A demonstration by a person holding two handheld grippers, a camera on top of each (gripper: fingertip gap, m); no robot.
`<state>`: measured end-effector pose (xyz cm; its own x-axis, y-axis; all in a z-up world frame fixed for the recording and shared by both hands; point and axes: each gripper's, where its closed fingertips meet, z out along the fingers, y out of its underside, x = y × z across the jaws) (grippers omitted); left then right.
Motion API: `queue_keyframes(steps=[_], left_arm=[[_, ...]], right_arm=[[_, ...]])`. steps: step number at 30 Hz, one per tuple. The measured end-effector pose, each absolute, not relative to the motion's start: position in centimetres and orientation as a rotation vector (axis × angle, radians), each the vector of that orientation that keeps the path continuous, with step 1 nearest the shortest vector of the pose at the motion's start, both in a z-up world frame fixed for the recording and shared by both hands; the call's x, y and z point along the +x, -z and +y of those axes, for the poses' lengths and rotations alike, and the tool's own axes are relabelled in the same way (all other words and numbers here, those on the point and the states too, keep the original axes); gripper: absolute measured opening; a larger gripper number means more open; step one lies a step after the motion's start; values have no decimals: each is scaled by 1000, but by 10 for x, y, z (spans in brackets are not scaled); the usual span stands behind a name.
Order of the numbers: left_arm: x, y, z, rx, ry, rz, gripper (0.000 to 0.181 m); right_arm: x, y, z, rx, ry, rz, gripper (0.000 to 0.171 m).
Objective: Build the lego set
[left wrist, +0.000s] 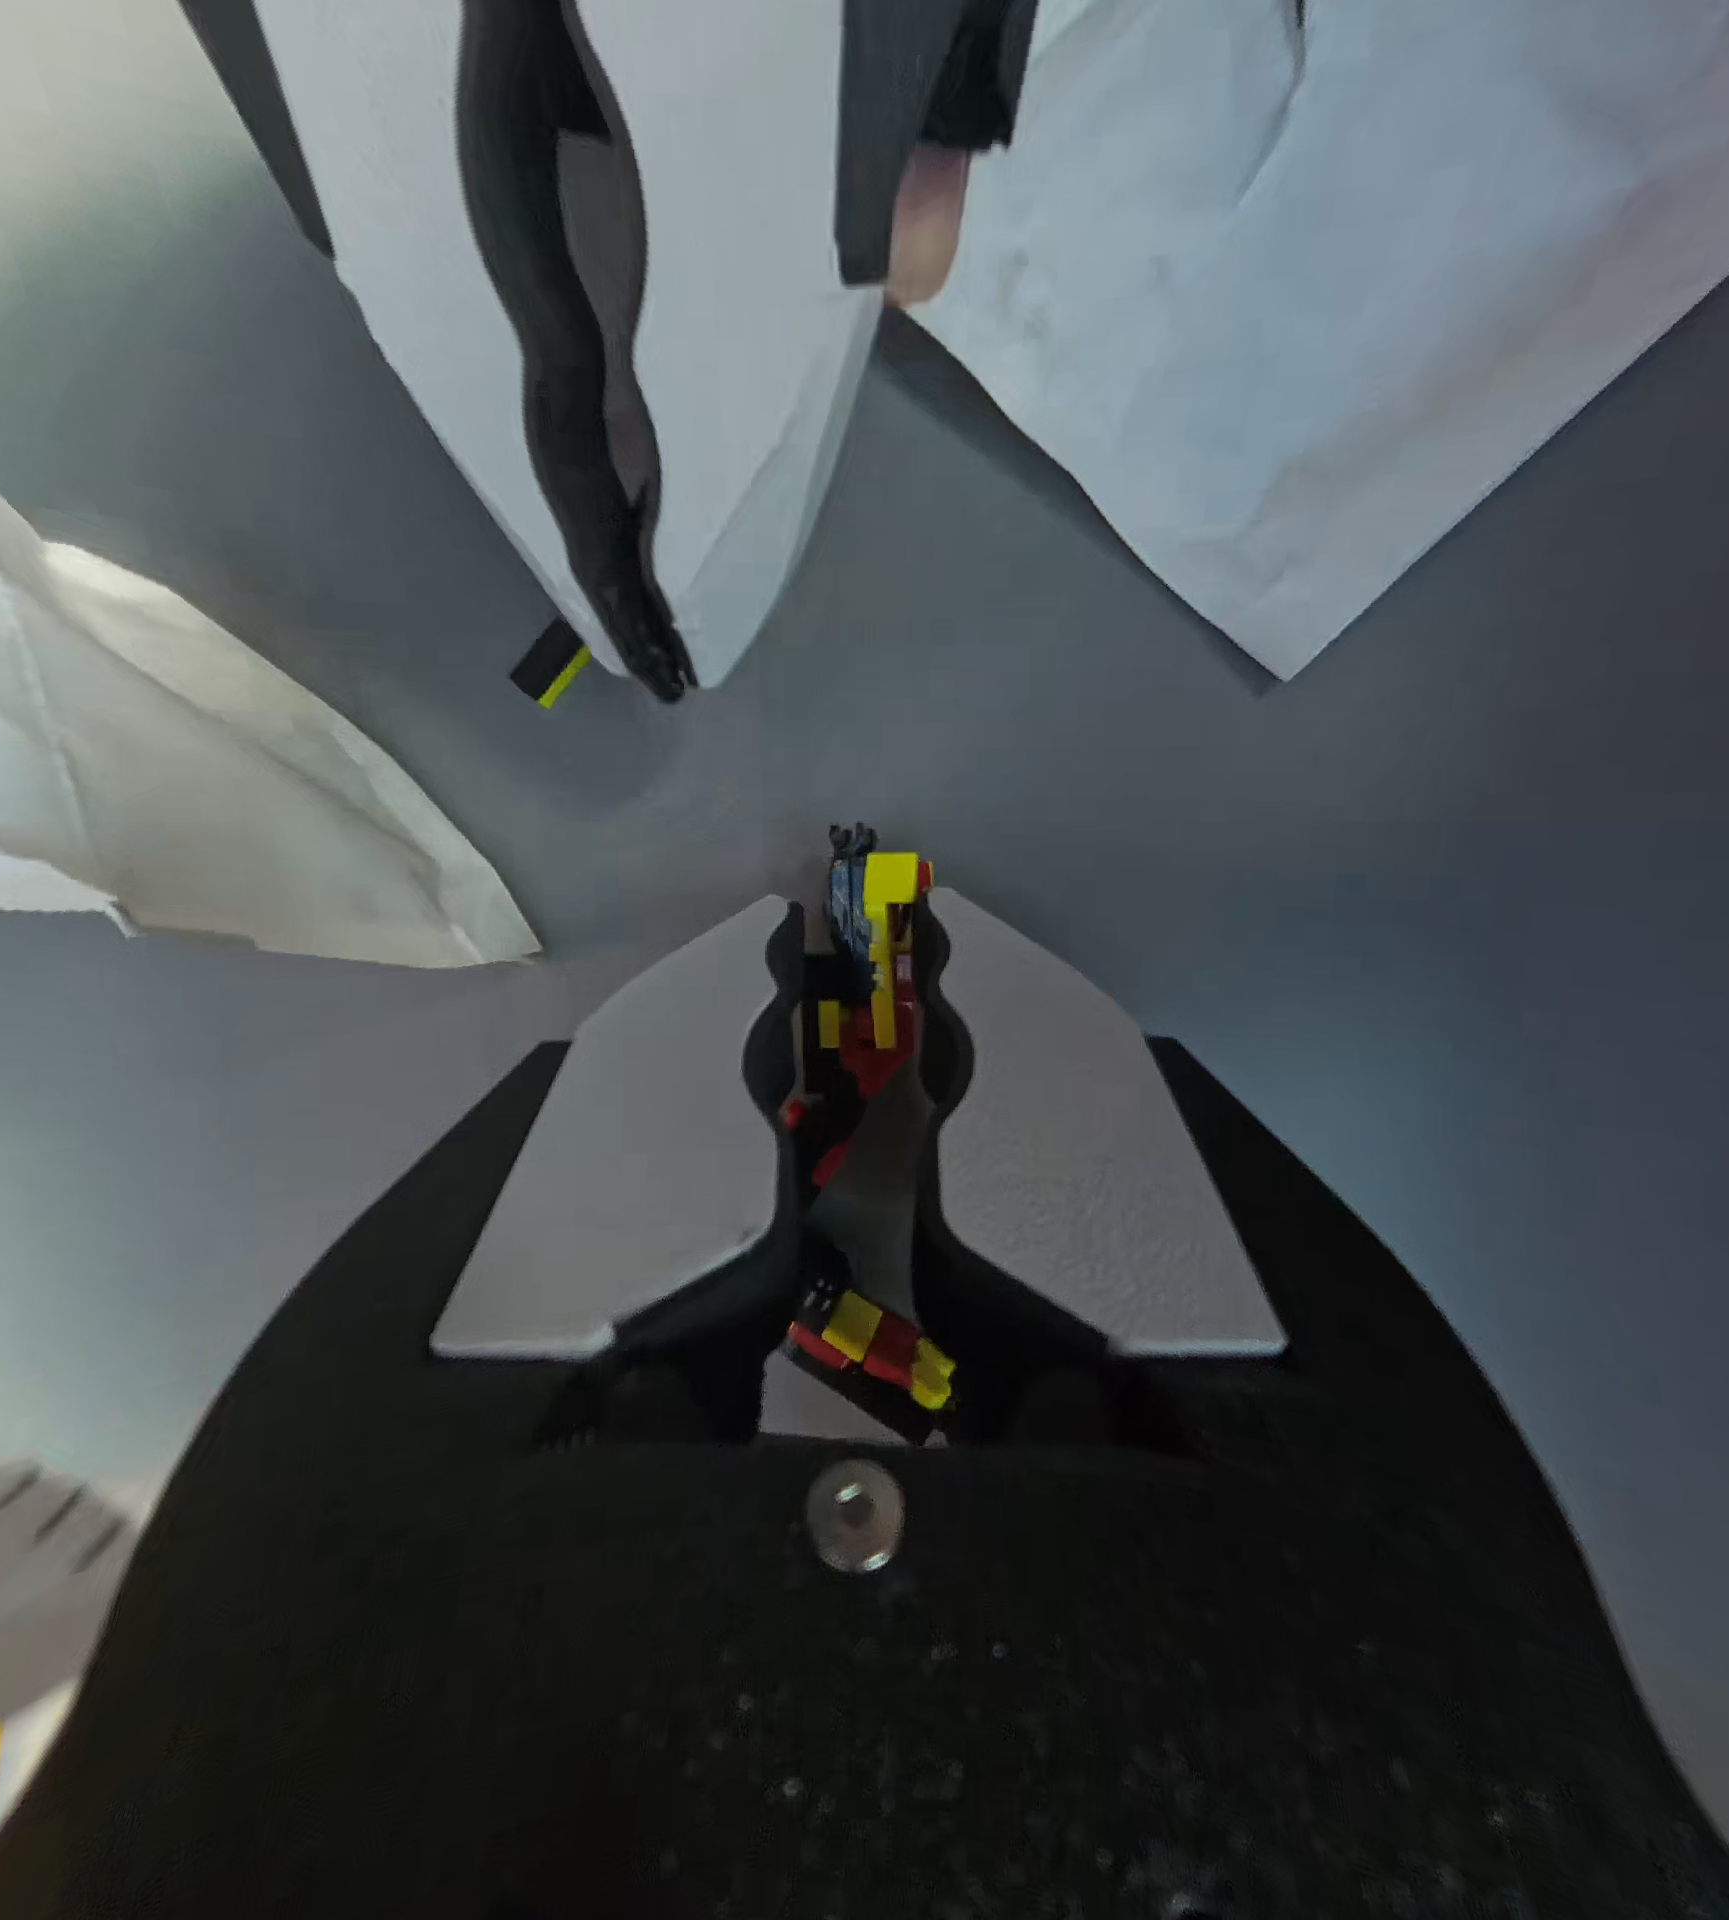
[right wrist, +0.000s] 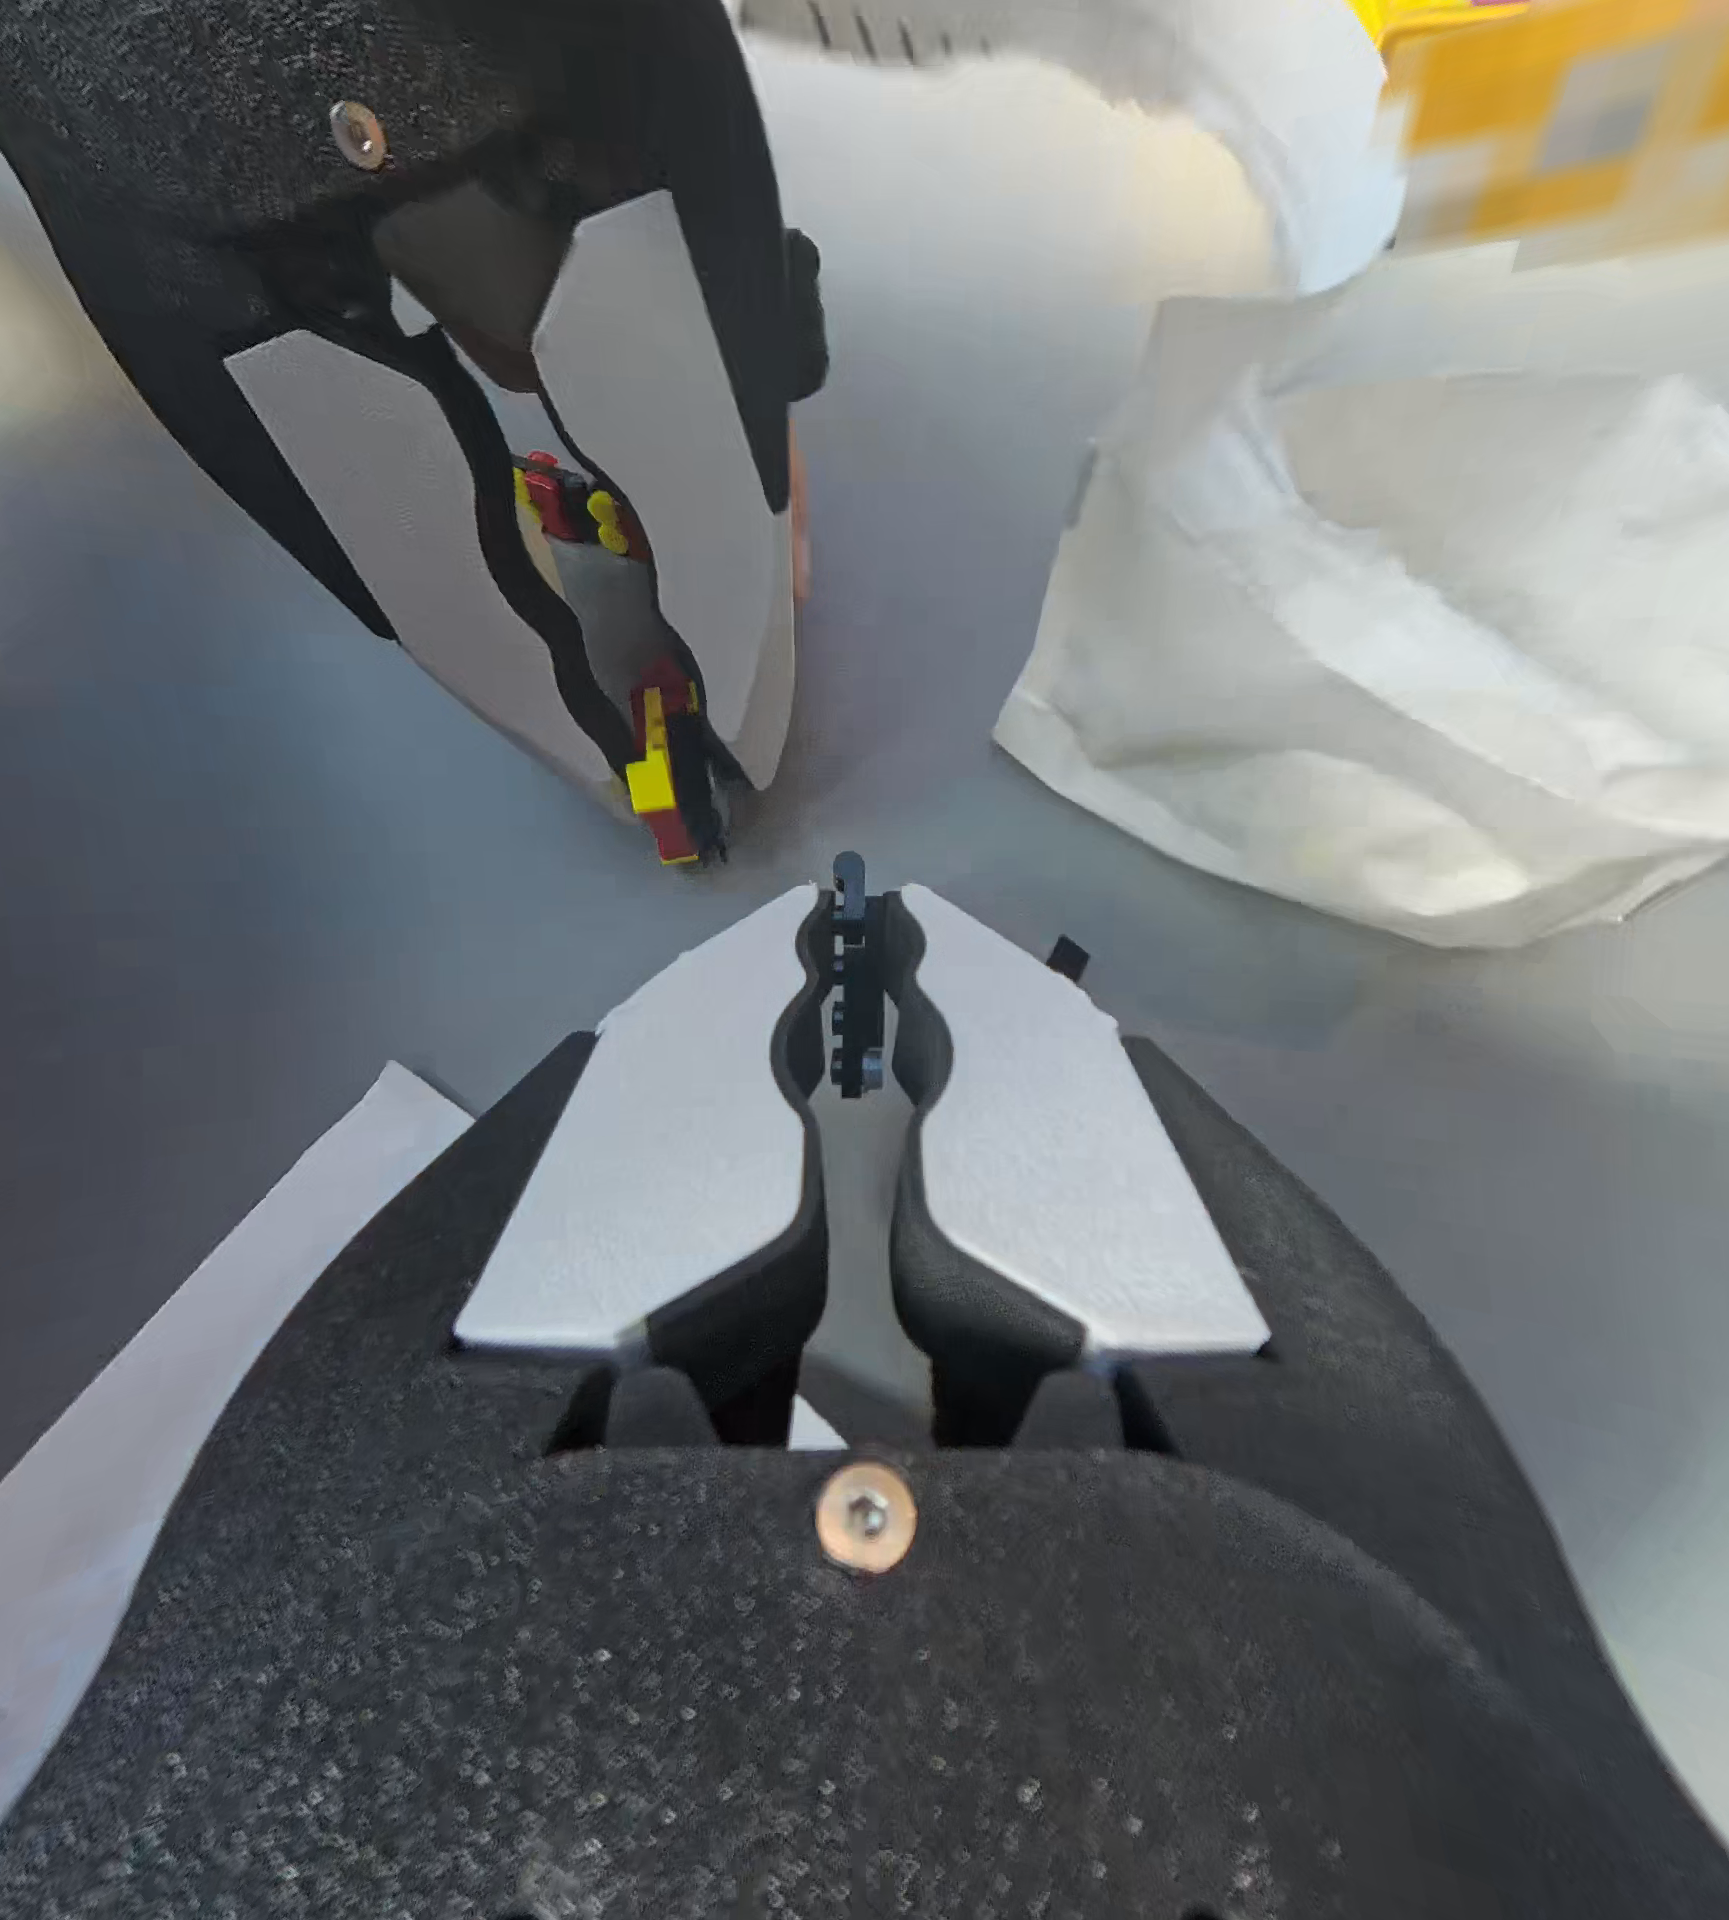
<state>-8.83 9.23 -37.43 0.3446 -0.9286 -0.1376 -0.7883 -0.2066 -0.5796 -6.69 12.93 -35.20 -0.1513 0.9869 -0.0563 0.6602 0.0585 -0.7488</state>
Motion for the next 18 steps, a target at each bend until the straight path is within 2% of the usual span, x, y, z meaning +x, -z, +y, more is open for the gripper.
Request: queue_keyframes(steps=[5, 8, 12, 14, 16, 18], left_arm=[[-92, 358, 94, -2037, 385, 1368, 20], [-110, 333, 84, -1989, 421, 1299, 32], [-138, 343, 79, -1994, 342, 1343, 43], [-135, 355, 79, -1994, 343, 1417, 43], [-133, 369, 83, -1990, 278, 1524, 41], [-134, 381, 85, -2008, 251, 1620, 29]], right_arm=[[-60, 368, 124, -1688, -750, -1977, 9], [-58, 374, 122, -1696, -711, -2036, 28], [-72, 354, 109, -1628, -815, -2019, 37], [-90, 347, 92, -1567, -874, -2033, 37], [-104, 363, 85, -1562, -777, -2106, 41], [-114, 379, 83, -1568, -707, -2153, 38]])
